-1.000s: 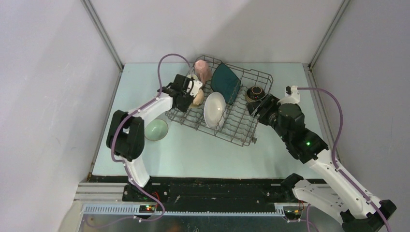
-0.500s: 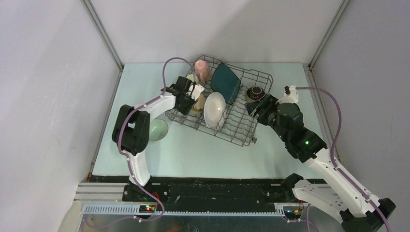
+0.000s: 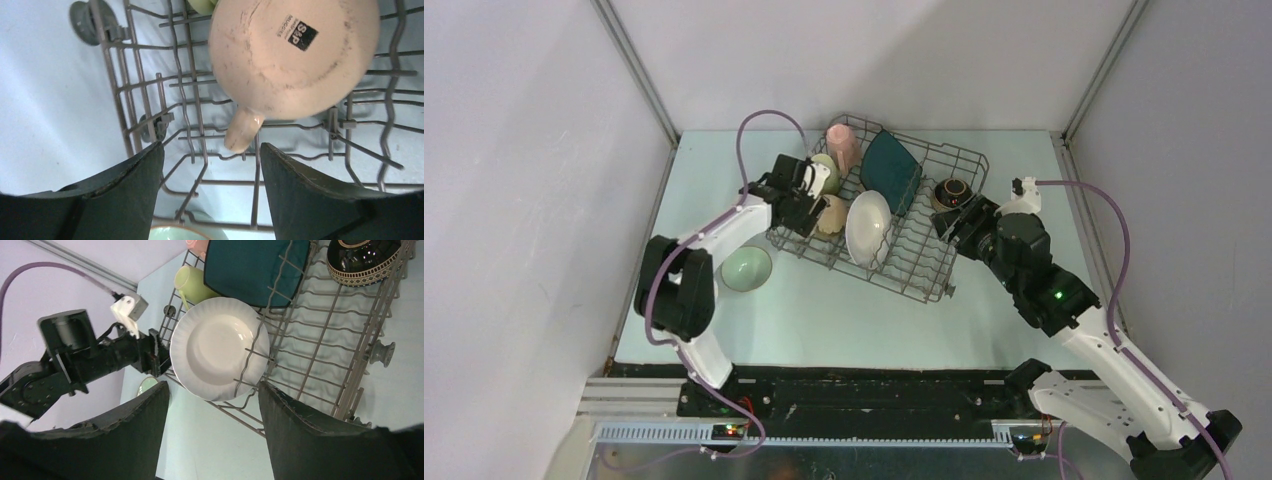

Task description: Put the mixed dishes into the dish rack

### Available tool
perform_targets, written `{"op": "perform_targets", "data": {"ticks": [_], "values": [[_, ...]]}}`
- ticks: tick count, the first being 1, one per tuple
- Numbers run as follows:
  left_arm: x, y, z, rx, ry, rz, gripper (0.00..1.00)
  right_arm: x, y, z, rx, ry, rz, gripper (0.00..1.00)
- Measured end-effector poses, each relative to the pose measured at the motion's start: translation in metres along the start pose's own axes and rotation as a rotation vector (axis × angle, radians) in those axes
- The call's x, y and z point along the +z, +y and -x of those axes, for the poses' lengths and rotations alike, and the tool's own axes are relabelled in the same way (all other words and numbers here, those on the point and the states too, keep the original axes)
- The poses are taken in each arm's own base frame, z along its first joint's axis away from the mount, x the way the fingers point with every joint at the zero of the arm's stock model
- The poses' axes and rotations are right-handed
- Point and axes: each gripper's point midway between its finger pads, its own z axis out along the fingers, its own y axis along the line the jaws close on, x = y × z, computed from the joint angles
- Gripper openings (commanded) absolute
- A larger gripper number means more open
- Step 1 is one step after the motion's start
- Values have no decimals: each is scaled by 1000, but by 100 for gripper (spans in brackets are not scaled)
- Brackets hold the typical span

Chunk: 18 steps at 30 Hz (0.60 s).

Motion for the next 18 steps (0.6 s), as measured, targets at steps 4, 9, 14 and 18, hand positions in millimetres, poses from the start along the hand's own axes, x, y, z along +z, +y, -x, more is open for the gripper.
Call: {"op": "perform_targets", "data": {"ticks": [4, 9, 14, 18], "values": [[-27, 0, 0, -95, -77, 23, 77, 0, -1, 0, -15, -1, -2, 71], [-74, 3, -11, -337, -225, 86, 82, 1, -13, 7, -43, -15, -37, 71], [-104, 4, -29, -630, -314, 125, 84, -4, -31, 8, -59, -27, -75, 71], [-109, -1, -54, -785, -312, 140, 95, -8, -41, 1, -61, -20, -82, 71]]}}
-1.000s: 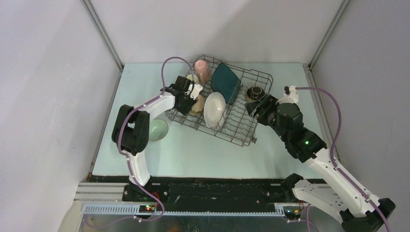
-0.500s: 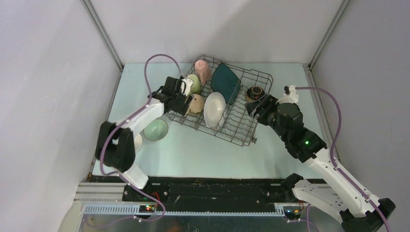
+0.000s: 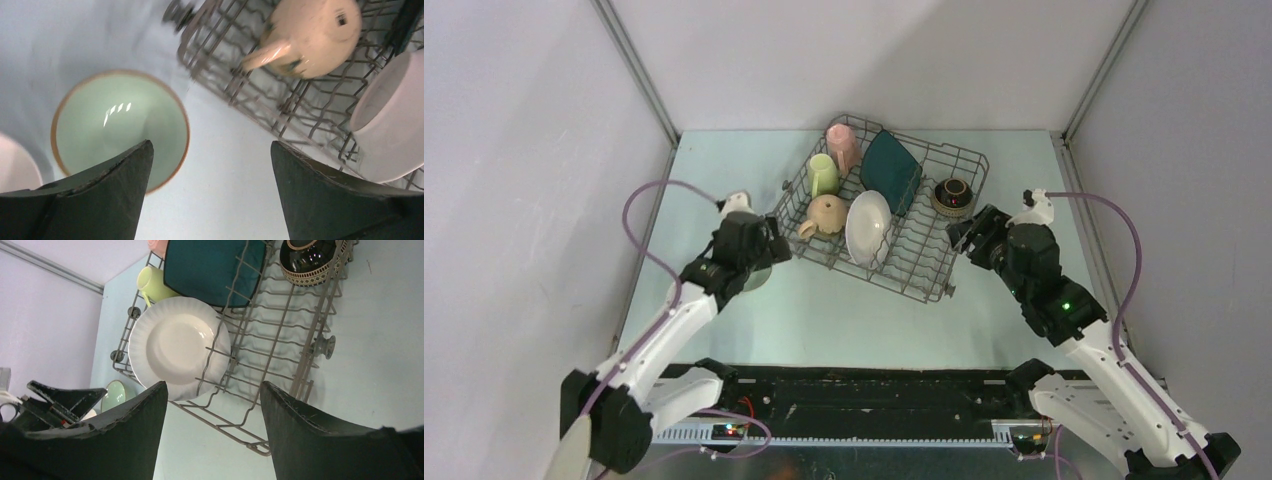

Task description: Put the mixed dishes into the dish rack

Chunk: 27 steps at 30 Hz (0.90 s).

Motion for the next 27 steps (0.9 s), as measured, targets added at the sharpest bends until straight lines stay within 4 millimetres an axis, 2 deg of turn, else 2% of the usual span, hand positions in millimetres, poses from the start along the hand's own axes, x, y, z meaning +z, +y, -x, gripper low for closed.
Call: {"op": "perform_targets", "data": {"ticks": [3, 7, 9, 13, 17, 20, 24, 27], "values": [[-10, 17, -25, -124, 4, 23, 96, 0, -4, -4, -1, 7, -3, 71], [-19, 36, -51, -292, -12, 41, 90, 0, -7, -7, -2, 13, -7, 71], [-22, 42, -60, -383, -23, 46, 87, 0, -7, -8, -2, 16, -6, 71], [-25, 55, -63, -563, -66, 65, 89, 0, -8, -10, -2, 21, -5, 71], [-16, 76, -71, -768, -76, 113, 88, 1, -11, -16, -2, 36, -6, 70], [-6, 90, -89, -894, -38, 165, 87, 0, -12, -18, 0, 42, -3, 70], [2, 95, -105, -972, 17, 197, 84, -4, -10, -15, 5, 31, 10, 70], [6, 94, -104, -1001, 27, 198, 83, -7, -10, -14, 7, 23, 17, 71]]}}
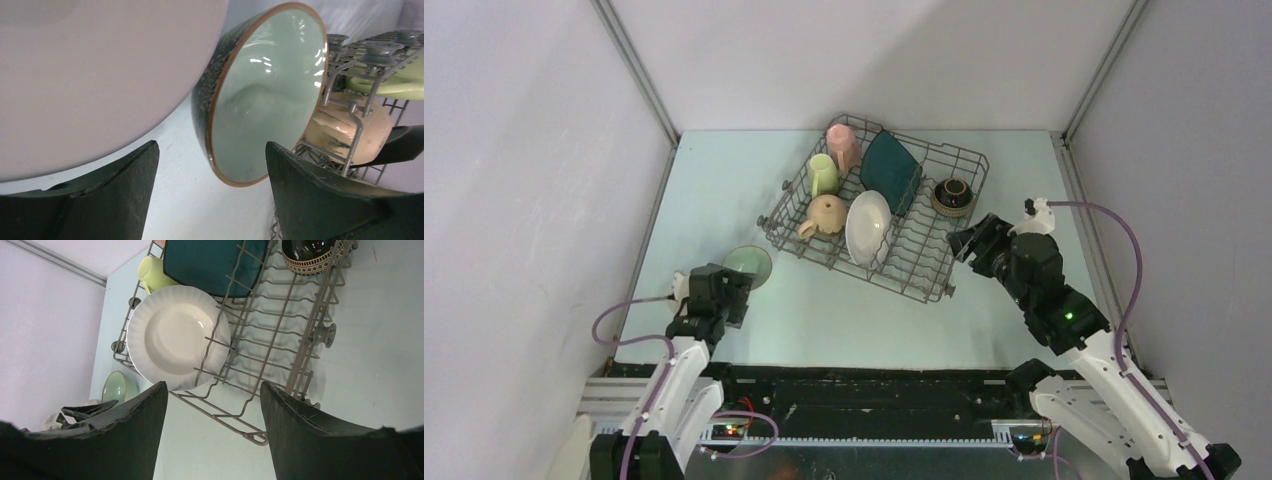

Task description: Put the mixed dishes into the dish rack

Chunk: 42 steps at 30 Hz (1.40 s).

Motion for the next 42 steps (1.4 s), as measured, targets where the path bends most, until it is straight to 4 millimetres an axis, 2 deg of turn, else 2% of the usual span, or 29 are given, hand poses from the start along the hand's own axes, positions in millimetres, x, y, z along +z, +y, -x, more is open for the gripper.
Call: {"op": "perform_targets", "data": {"ticks": [3, 5, 7, 8, 9, 10, 11, 12, 14, 22, 25, 28, 34, 36, 40, 42], "values": [[4, -6, 1, -21, -4, -23, 81, -1, -1, 0, 1, -2, -2, 70], [8, -7, 0, -34, -6, -36, 75, -1, -3, 0, 1, -1, -5, 70], [13, -5, -1, -51, -2, -34, 61, -1, -4, -1, 1, -1, -8, 70], [16, -3, -3, -60, 2, -26, 47, 0, -4, -1, 1, -2, -9, 70], [19, 1, -5, -66, 10, -10, 40, 0, -4, 0, 2, -2, -9, 70], [21, 3, -7, -74, 18, 1, 24, 0, -4, 0, 2, -3, -10, 70], [23, 3, -7, -80, 21, 3, 17, 0, -4, 0, 3, -2, -9, 70], [25, 3, -6, -92, 20, 5, 6, 0, -4, 0, 3, -2, -9, 70], [26, 6, -6, -83, 28, 17, 1, 0, -4, 0, 3, -2, -9, 70], [17, 11, -6, -73, 33, 39, 0, 3, -5, -3, 6, 8, -18, 70], [6, 3, 1, -64, 9, 24, 0, 4, -5, -5, 8, 17, -18, 70], [-12, -20, 15, -41, -30, -38, 0, 5, -6, -7, 7, 22, -21, 70], [-74, -92, 52, 39, -155, -255, 0, 5, -6, -9, -3, 32, -12, 70], [-92, -107, 58, 90, -181, -325, 0, 5, -4, -10, -15, 37, 3, 71], [-113, -122, 55, 206, -181, -425, 0, 4, 5, -11, -54, 53, 59, 83], [-120, -132, 45, 263, -142, -485, 0, 3, 13, -12, -78, 64, 104, 85]]}}
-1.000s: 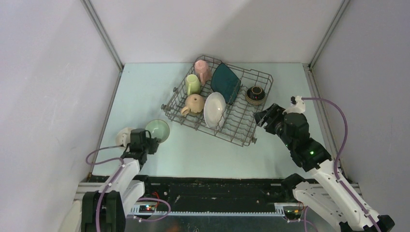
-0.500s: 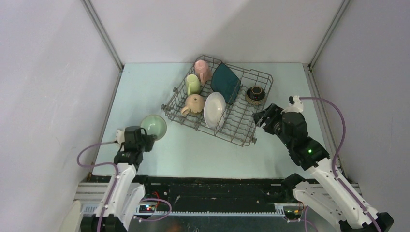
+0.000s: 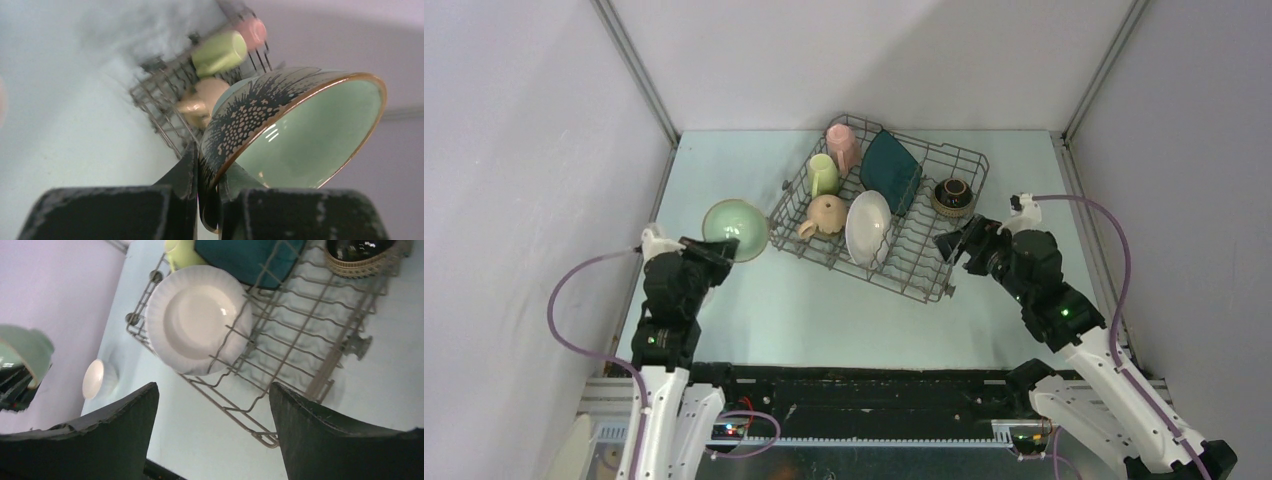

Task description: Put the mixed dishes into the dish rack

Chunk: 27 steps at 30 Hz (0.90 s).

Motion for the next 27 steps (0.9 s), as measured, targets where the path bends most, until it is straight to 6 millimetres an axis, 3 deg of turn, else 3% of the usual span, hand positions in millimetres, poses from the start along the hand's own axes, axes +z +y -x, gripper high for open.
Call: {"op": "perform_targets", "data": {"ticks": [4, 8, 13, 18, 23, 27], "values": [[-4, -36, -22, 111, 124, -117, 0, -2, 22, -1, -44, 23, 121, 86], [-15, -84, -48, 263, 221, -292, 0, -6, 42, -2, -69, 46, 236, 99], [-23, -115, -64, 433, 197, -464, 0, -13, 61, -7, -94, 82, 349, 98], [-18, -116, -87, 580, 168, -609, 0, -23, 82, -17, -115, 146, 488, 95], [-12, -105, -116, 699, 194, -733, 0, -28, 107, -33, -134, 237, 623, 99], [-20, -121, -125, 753, 195, -870, 0, -34, 129, -52, -165, 316, 704, 100]]}}
